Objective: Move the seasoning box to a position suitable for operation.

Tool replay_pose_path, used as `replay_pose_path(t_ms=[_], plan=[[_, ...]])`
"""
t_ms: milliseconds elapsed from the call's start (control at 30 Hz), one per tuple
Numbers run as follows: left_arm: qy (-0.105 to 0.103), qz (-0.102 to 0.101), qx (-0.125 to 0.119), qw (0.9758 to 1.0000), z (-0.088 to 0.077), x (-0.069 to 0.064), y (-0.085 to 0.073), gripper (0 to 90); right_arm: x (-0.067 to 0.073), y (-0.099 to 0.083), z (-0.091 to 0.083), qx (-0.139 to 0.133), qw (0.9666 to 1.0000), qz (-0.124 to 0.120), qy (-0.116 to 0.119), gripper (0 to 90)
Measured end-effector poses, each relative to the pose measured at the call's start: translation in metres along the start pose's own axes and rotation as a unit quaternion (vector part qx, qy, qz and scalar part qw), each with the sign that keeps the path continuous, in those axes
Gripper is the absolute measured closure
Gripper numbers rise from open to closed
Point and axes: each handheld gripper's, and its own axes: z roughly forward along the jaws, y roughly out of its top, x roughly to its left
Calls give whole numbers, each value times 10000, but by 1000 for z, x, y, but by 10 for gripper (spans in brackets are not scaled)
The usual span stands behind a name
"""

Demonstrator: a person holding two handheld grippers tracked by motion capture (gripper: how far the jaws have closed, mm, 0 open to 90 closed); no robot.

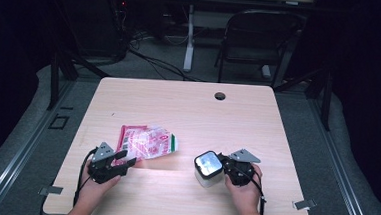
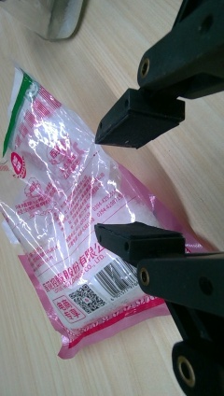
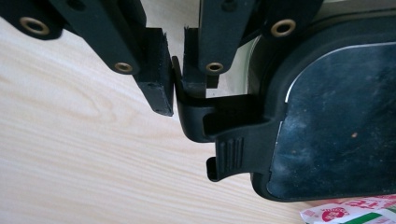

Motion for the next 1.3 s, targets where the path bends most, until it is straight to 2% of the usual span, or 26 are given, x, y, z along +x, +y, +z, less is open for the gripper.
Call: replay_pose_path(t_ms=[33,167,233,267,300,400,433,500,567,700,733,833,900,933,1133,1200,1233,1267,1300], plan=[[-7,5,-6,10000,0,0,0,502,0,-1,0,69,10000,42,26,824],[1,20,6,10000,0,-1,0,502,1,-4,-5,132,9999,-72,54,814],[10,40,5,10000,1,-2,0,502,5,-5,-13,126,9996,-223,103,779],[-7,44,9,10000,0,-2,0,502,8,-5,-17,221,9991,-349,100,774],[1,74,45,10000,0,-3,1,502,10,-5,-18,178,9991,-373,109,769],[-5,82,-4,10000,0,-6,1,502,13,-8,-26,329,9976,-579,210,753],[-5,82,-4,10000,0,-6,1,503,15,-10,-28,297,9974,-577,316,750],[14,101,26,9999,1,-7,2,504,17,-11,-32,341,9973,-527,382,742],[-14,121,31,9999,2,-8,2,504,20,-14,-36,347,9968,-594,407,737],[-47,99,18,9999,1,-9,2,504,20,-16,-45,365,9966,-517,527,724],[-95,64,-15,9999,1,-10,3,504,18,-16,-50,336,9968,-408,603,721],[-153,42,-8,9999,0,-10,3,502,16,-15,-54,343,9965,-401,648,720],[-184,14,-41,9998,1,-13,4,495,14,-12,-61,256,9964,-234,780,712],[-225,62,-43,9997,1,-14,5,491,13,-10,-63,212,9964,-191,802,708],[-311,36,-66,9995,1,-23,12,482,6,6,-70,-43,9974,-82,720,711],[-349,65,-90,9993,1,-28,16,482,4,12,-70,-66,9971,61,762,727],[-349,65,-90,9993,1,-28,16,481,2,15,-69,-46,9960,213,864,728],[-464,89,-105,9988,1,-32,19,478,2,17,-68,-81,9948,393,936,728],[-464,89,-105,9988,1,-32,19,483,2,17,-68,-81,9948,393,936,728]])
